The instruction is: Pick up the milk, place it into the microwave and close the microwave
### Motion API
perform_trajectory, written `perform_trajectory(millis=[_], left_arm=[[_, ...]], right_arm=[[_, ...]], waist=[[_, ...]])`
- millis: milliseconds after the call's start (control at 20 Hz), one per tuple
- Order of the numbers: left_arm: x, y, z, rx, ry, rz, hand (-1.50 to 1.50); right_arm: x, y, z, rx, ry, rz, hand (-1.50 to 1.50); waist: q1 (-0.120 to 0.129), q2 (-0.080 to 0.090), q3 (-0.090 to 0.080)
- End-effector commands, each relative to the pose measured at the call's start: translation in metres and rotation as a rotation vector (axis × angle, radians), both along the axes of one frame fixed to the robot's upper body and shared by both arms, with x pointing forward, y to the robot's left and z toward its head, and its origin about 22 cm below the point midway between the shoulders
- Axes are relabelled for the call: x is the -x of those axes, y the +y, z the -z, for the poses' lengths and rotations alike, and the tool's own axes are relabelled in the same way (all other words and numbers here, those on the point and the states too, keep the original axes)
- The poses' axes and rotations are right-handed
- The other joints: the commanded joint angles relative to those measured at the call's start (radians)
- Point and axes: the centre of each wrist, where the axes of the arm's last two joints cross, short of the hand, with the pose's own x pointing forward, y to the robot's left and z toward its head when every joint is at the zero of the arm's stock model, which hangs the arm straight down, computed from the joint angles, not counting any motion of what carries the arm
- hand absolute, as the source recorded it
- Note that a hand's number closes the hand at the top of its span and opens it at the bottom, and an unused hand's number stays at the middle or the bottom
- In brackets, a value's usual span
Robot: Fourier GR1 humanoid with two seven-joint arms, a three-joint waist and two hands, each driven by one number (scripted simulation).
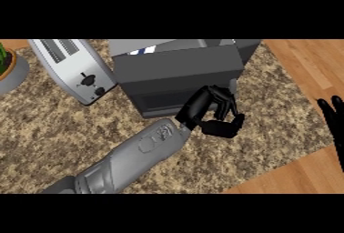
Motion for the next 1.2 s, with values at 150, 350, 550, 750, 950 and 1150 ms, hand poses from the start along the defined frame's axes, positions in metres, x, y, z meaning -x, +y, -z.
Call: perform_trajectory(millis=[150, 350, 550, 750, 950, 1150], left_arm=[[-0.021, -0.007, -0.028, 0.028, -0.038, -0.058, 1.50], [-0.029, -0.009, -0.039, 0.031, -0.049, -0.079, 1.50], [-0.037, -0.007, -0.043, 0.031, -0.051, -0.121, 1.50], [-0.039, -0.006, -0.044, 0.053, -0.039, -0.146, 1.50], [-0.038, -0.006, -0.041, 0.066, -0.048, -0.164, 1.50], [-0.037, -0.007, -0.042, 0.087, -0.046, -0.182, 1.50]], right_arm=[[-0.004, -0.001, -0.013, 0.013, 0.000, -0.058, -1.50], [-0.008, -0.001, -0.022, 0.016, -0.016, -0.068, -1.50], [-0.010, -0.004, -0.033, 0.036, -0.031, -0.075, -1.50], [-0.011, -0.007, -0.037, 0.042, -0.021, -0.077, -1.50], [-0.013, -0.012, -0.045, 0.074, -0.021, -0.069, -1.50], [-0.016, -0.018, -0.056, 0.092, -0.039, -0.064, -1.50]], waist=[[-0.054, 0.011, 0.004], [-0.074, 0.020, 0.004], [-0.088, 0.025, 0.003], [-0.110, 0.028, 0.004], [-0.125, 0.029, 0.005], [-0.133, 0.028, 0.006]])
